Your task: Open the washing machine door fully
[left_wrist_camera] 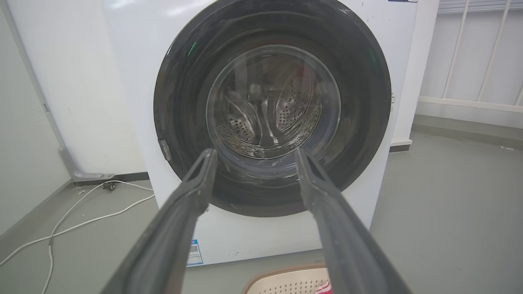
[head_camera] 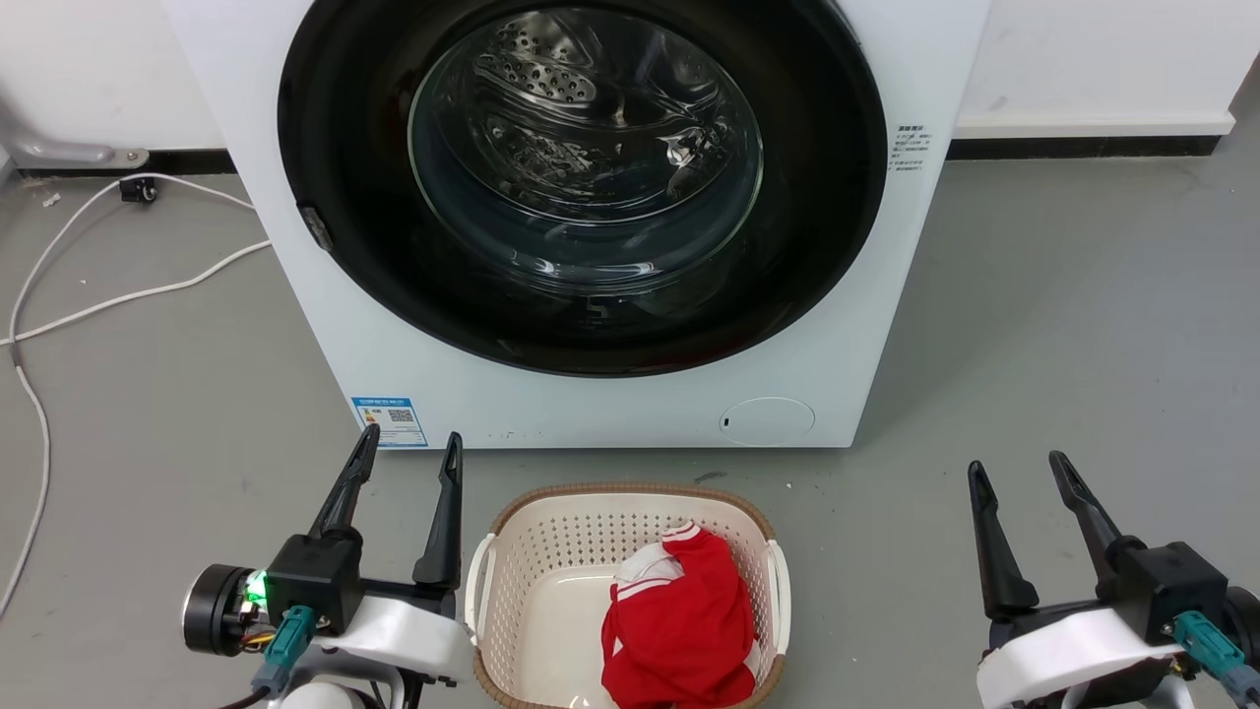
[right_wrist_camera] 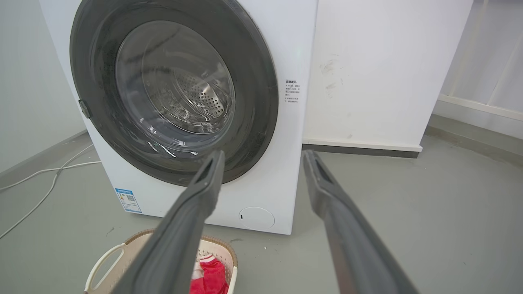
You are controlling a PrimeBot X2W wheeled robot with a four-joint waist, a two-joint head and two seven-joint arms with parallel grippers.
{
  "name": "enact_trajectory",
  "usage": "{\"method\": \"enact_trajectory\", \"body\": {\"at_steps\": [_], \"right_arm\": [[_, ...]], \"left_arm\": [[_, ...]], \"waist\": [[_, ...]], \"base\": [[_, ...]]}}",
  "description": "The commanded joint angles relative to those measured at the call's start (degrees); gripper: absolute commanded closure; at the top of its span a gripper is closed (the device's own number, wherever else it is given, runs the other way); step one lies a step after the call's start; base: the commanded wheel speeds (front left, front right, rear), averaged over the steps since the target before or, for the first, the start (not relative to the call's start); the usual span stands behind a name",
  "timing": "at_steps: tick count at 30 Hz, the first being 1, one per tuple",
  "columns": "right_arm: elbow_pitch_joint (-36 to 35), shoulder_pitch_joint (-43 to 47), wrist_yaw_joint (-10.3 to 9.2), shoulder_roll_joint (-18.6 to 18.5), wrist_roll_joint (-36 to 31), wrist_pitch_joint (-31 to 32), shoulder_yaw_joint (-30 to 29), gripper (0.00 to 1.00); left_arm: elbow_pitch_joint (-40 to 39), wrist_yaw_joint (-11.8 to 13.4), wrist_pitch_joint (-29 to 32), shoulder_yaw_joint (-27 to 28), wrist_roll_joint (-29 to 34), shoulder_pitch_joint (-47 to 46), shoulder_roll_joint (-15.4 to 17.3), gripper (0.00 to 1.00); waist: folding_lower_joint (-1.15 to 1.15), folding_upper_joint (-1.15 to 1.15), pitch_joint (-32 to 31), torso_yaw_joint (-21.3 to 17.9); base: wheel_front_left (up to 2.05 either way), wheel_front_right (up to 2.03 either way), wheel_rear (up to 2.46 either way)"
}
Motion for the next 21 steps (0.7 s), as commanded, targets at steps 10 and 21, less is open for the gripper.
{"method": "enact_trajectory", "body": {"at_steps": [10,21], "right_arm": [[0.63,0.24,-0.02,0.25,0.07,-0.77,-0.08,0.0],[1.42,-0.2,-0.02,0.25,0.78,-0.87,0.15,0.22]], "left_arm": [[0.1,-0.59,-0.6,1.01,1.37,0.57,-0.75,0.0],[0.52,-0.99,-0.6,1.64,1.82,0.6,-1.33,0.0]], "waist": [[0.0,0.0,0.04,-0.02],[0.0,0.0,0.03,-0.02]], "base": [[0.0,0.0,0.0],[0.0,0.0,0.0]]}}
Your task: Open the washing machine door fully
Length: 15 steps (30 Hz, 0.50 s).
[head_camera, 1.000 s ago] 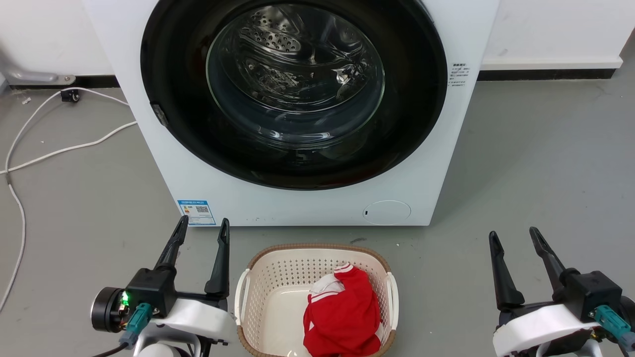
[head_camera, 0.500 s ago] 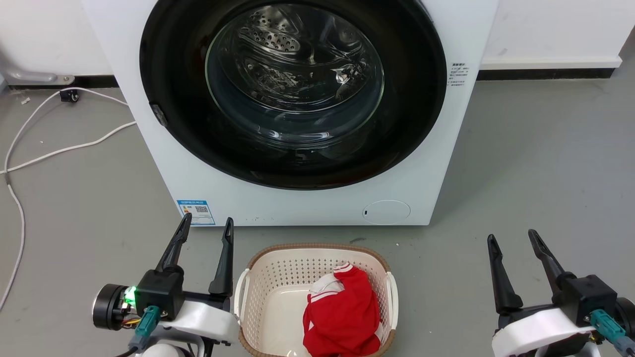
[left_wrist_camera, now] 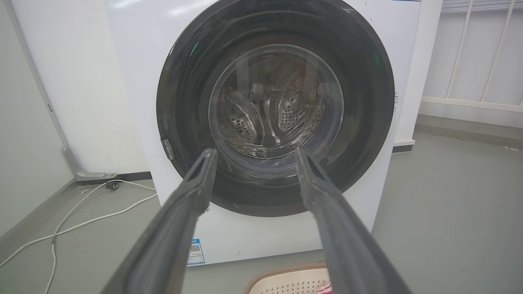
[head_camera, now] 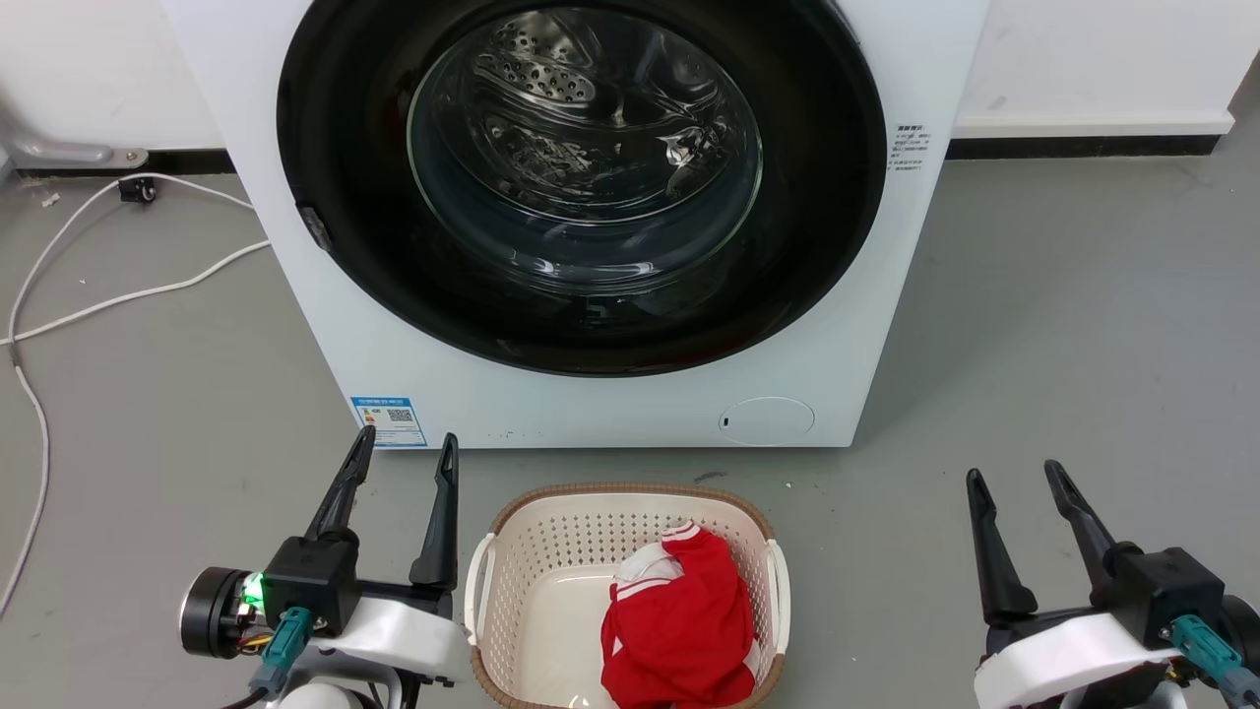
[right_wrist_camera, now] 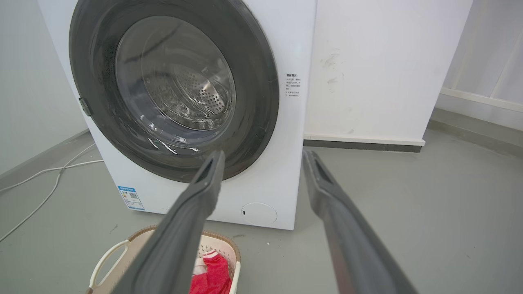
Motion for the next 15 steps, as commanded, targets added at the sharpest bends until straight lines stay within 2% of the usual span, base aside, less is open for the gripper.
{"method": "enact_trajectory", "body": {"at_steps": [1,2,3,6,9,15], "right_arm": [[0.25,-0.4,-0.02,0.24,0.42,-0.27,0.08,0.64],[0.28,-0.43,-0.02,0.24,0.73,-0.39,0.15,0.96],[0.32,-0.43,-0.02,0.24,1.22,-0.38,0.17,1.0],[0.44,-0.54,-0.02,0.24,4.13,-1.19,0.02,1.0],[0.95,-0.89,-0.02,0.23,11.17,-2.13,-0.19,1.0],[2.72,-2.68,-0.02,0.23,36.82,-3.97,0.42,1.0]], "left_arm": [[0.1,-0.13,-0.15,0.06,0.32,0.53,-0.21,0.0],[0.12,-0.18,-0.15,0.1,0.41,0.53,-0.24,0.0],[0.14,-0.21,-0.15,0.14,0.45,0.52,-0.27,0.0],[0.2,-0.3,-0.15,0.31,0.37,0.46,-0.35,0.0],[0.18,-0.42,-0.15,0.63,0.1,0.4,-0.51,0.0],[0.22,-0.5,-0.15,1.16,0.22,0.45,-0.7,0.0]], "waist": [[0.0,0.0,0.03,-0.01],[0.0,0.0,0.03,-0.01],[0.0,0.0,0.03,0.0],[0.0,0.0,0.04,0.07],[0.0,0.0,0.03,0.13],[0.0,0.0,0.01,0.13]], "base": [[0.0,0.0,0.0],[0.0,0.0,0.0],[0.0,0.0,0.0],[0.0,0.0,0.0],[0.0,0.0,0.0],[0.0,0.0,0.0]]}}
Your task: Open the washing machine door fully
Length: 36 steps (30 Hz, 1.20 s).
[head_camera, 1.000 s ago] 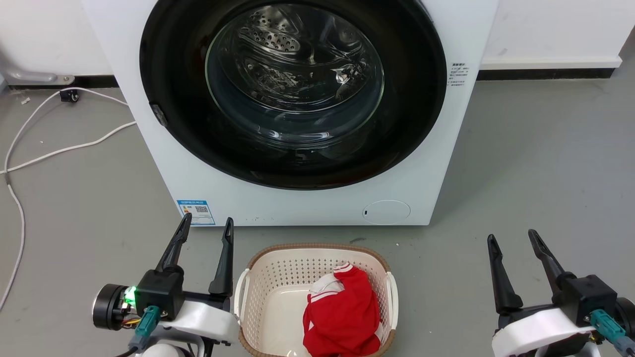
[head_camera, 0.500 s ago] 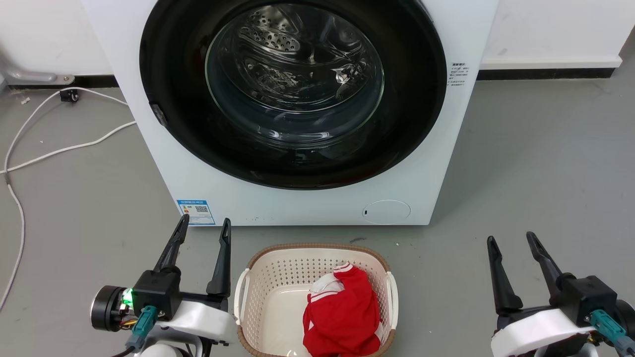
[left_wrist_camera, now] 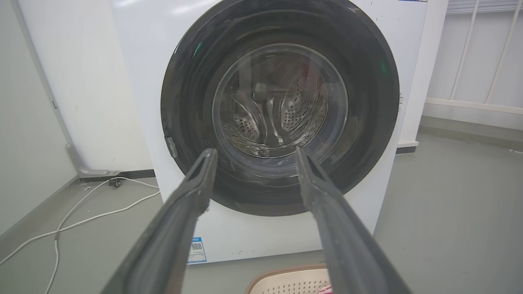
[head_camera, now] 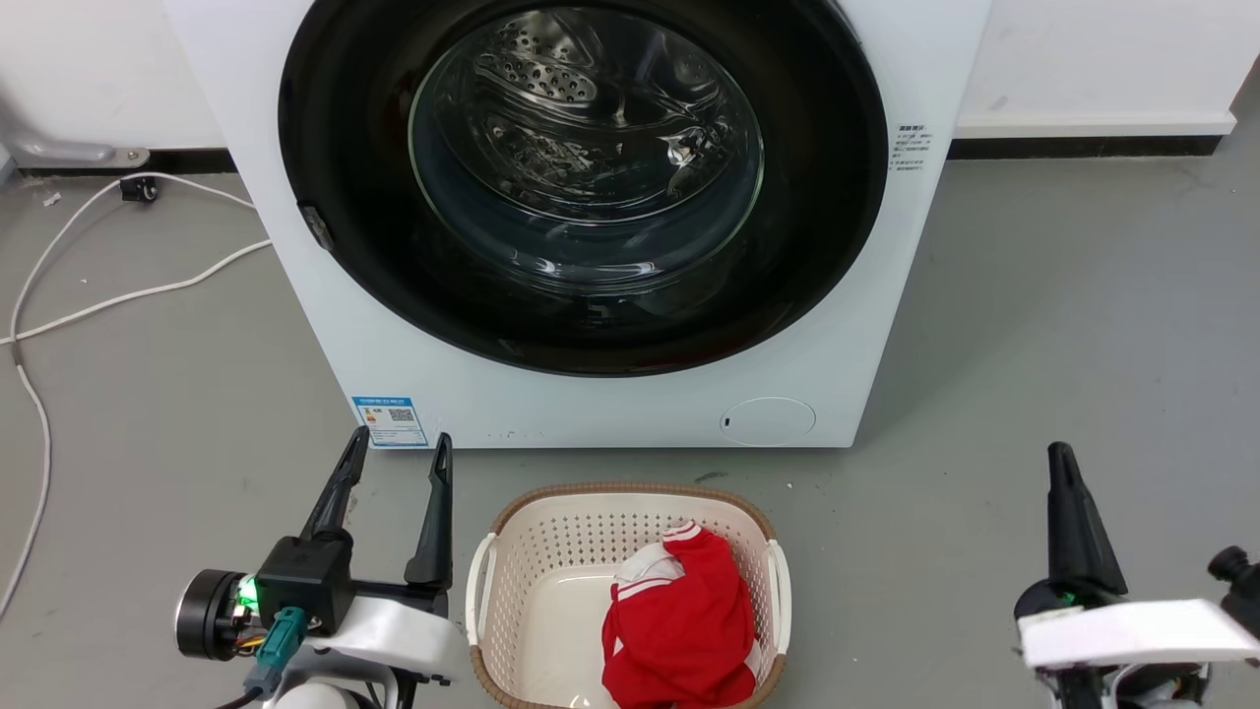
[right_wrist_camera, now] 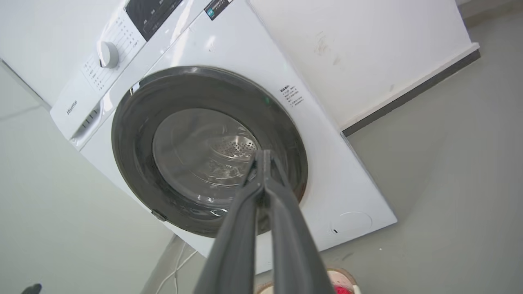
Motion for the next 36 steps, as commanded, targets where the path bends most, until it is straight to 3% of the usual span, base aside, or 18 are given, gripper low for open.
{"method": "enact_trajectory", "body": {"at_steps": [1,5,8,12,15,22,28,36], "right_arm": [[0.46,-1.19,-0.02,0.21,4.95,-0.29,-0.02,1.0],[0.81,-4.02,-0.02,0.19,26.31,0.02,-0.43,1.0],[1.03,-7.37,-0.01,0.16,37.97,1.7,-2.51,1.0],[2.82,-13.32,-0.01,-0.1,48.65,5.94,-6.8,1.0],[6.3,-19.0,-0.01,-2.41,53.39,9.05,-9.16,1.0],[18.69,-33.58,-0.01,-9.6,56.62,13.82,-9.01,1.0],[29.37,-46.88,-0.01,-17.42,52.94,18.67,-4.61,1.0],[39.21,-61.24,-0.01,-21.63,48.73,25.83,1.22,1.0]], "left_arm": [[0.01,-0.28,-0.15,0.28,0.05,0.49,-0.19,0.0],[-0.06,-0.39,-0.15,0.63,-0.02,0.46,-0.28,0.0],[-0.31,-0.37,-0.15,0.97,-0.07,0.18,-0.34,0.0],[-0.53,-0.41,-0.15,1.45,-0.09,-0.5,-0.39,0.0],[-0.7,-0.36,-0.15,1.68,0.1,-1.39,-0.45,0.0],[-1.21,-0.58,-0.15,1.65,0.26,-2.99,-0.6,0.0],[-1.99,-0.74,-0.15,1.15,0.29,-4.97,-0.83,0.0],[-2.96,-0.6,-0.15,0.59,0.23,-7.94,-1.03,0.0]], "waist": [[0.0,0.0,0.01,-0.08],[0.0,0.0,0.25,-0.36],[0.0,0.0,0.68,-0.64],[0.0,0.0,1.56,-0.93],[0.0,0.0,2.63,-0.95],[0.0,0.0,5.22,-0.08],[0.0,0.0,8.44,1.86],[0.0,0.0,12.73,3.55]], "base": [[0.0,0.0,0.0],[0.0,0.0,0.0],[0.0,0.0,0.0],[0.0,0.0,0.0],[0.0,0.0,0.0],[0.0,0.0,0.0],[0.0,0.0,0.0],[0.0,0.0,0.0]]}}
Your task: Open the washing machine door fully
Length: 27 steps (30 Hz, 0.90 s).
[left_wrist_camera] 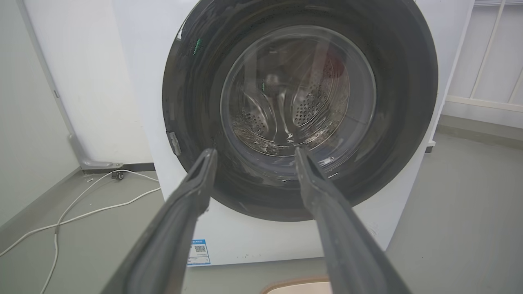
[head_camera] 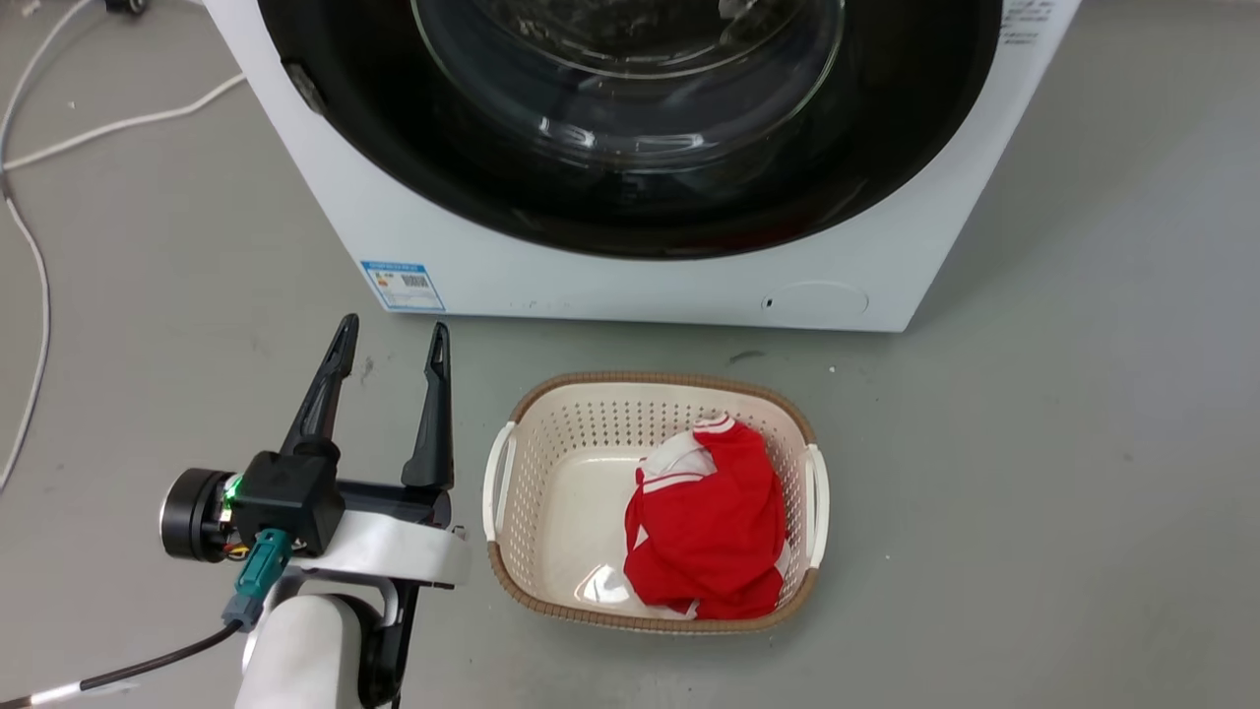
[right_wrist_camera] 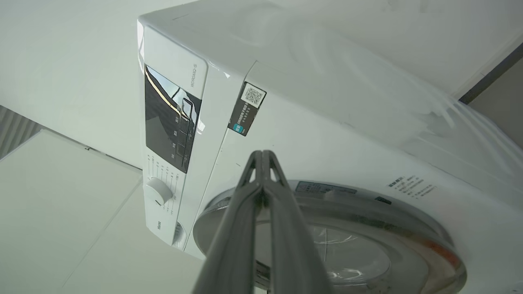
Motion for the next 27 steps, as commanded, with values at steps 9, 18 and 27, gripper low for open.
{"method": "enact_trajectory", "body": {"at_steps": [9,18,27], "right_arm": [[7.93,-12.97,0.0,0.28,-7.27,8.98,8.13,1.0],[13.77,-20.23,0.0,1.96,-11.99,13.35,11.54,1.0],[16.12,-23.91,0.0,2.39,-15.42,12.76,12.67,1.0]], "left_arm": [[-1.0,0.38,-0.15,-0.99,0.26,-3.13,-0.2,0.0],[-2.02,0.36,-0.15,-1.72,0.2,-5.27,-0.29,0.0],[-3.05,0.7,-0.15,-2.18,-0.35,-7.16,-0.35,0.0]], "waist": [[-0.01,0.0,5.76,1.51],[-0.01,0.0,10.12,2.23],[-0.01,0.0,13.84,2.9]], "base": [[0.0,0.0,0.0],[0.0,0.0,0.0],[0.0,0.0,0.0]]}}
